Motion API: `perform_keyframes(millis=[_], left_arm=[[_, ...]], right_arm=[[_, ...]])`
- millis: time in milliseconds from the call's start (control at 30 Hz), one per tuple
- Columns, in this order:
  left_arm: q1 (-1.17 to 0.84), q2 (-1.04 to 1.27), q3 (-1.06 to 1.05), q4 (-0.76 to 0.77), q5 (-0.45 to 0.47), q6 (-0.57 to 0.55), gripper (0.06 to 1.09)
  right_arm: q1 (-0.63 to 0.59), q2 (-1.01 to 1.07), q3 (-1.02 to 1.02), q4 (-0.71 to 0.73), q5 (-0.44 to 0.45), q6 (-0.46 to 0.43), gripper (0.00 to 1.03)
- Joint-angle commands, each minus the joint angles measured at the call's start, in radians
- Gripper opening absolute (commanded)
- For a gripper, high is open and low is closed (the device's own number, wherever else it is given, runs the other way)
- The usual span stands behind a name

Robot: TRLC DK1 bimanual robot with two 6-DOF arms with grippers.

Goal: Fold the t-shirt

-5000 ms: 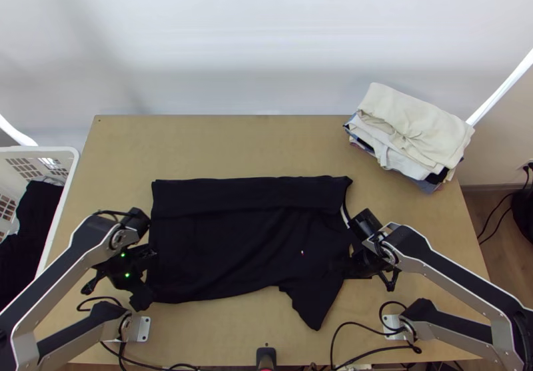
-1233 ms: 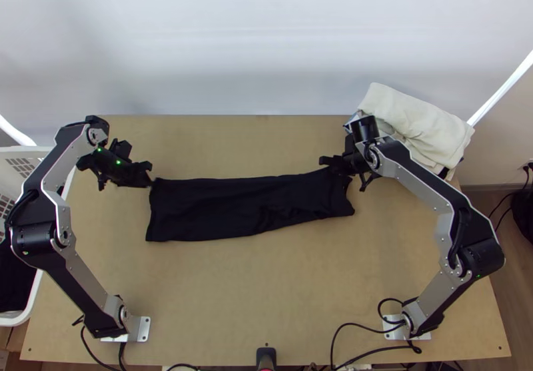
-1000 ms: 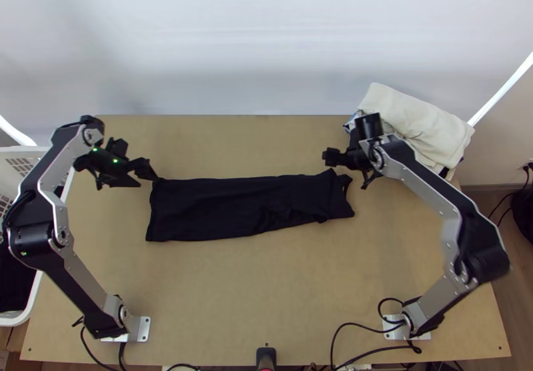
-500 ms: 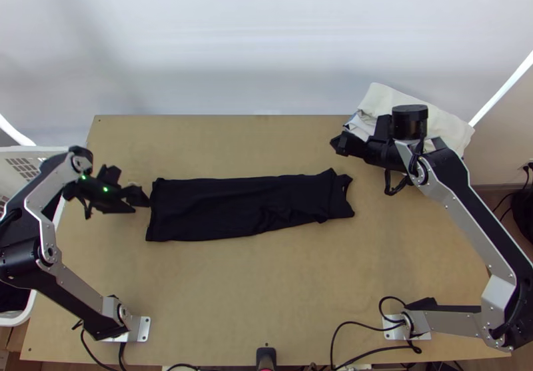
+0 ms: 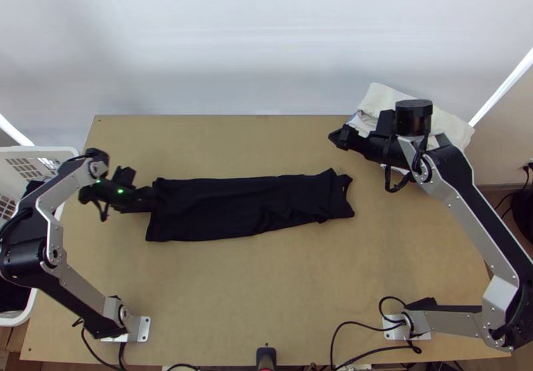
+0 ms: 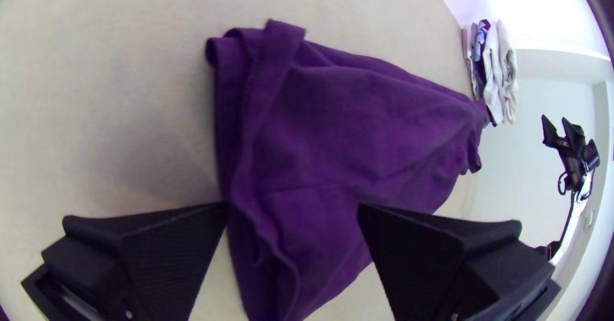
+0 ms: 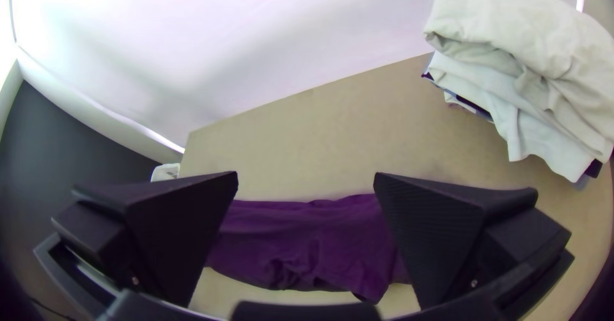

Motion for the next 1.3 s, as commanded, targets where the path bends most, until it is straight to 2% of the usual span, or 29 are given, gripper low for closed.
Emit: perform_keyframes(millis=[0,67,100,167,200,300,600,767,867,1033,1267], left_arm=[[-0.062,0.025,-0.028,0.032,0.028,-0.079,1.03],[-0.091,0.02,-0.036,0.043,0.028,-0.093,0.99],[-0.097,0.015,-0.043,0.049,0.026,-0.11,0.8],[-0.093,-0.017,-0.066,0.118,0.025,-0.148,0.2],[-0.079,-0.028,-0.073,0.149,0.023,-0.168,0.1],[-0.005,-0.032,-0.062,0.133,0.025,-0.14,0.1],[0.342,-0.011,0.052,-0.08,0.02,0.107,0.1],[0.342,-0.112,0.098,-0.218,0.028,0.134,0.1],[0.23,-0.213,0.108,-0.273,0.045,0.076,0.1],[-0.036,-0.301,0.147,-0.287,0.082,-0.119,0.1],[-0.346,-0.25,0.22,-0.181,0.082,-0.358,0.1]], right_arm=[[0.014,0.0,0.028,-0.001,-0.004,0.028,0.99],[0.016,0.002,0.029,0.002,-0.003,0.036,0.99],[0.018,0.003,0.031,0.002,-0.003,0.037,0.99],[0.018,0.002,0.031,0.002,-0.003,0.039,0.99],[0.019,0.002,0.031,0.002,-0.004,0.039,0.99],[0.016,-0.003,0.023,0.002,-0.003,0.036,0.99],[0.008,-0.004,0.001,0.007,-0.003,0.028,0.99],[0.011,0.002,-0.005,0.016,-0.003,0.027,0.99],[0.013,0.011,-0.006,0.019,-0.003,0.027,0.99],[0.013,0.023,-0.005,0.021,-0.003,0.028,0.99],[0.004,0.037,0.001,0.022,-0.003,0.027,0.99]])
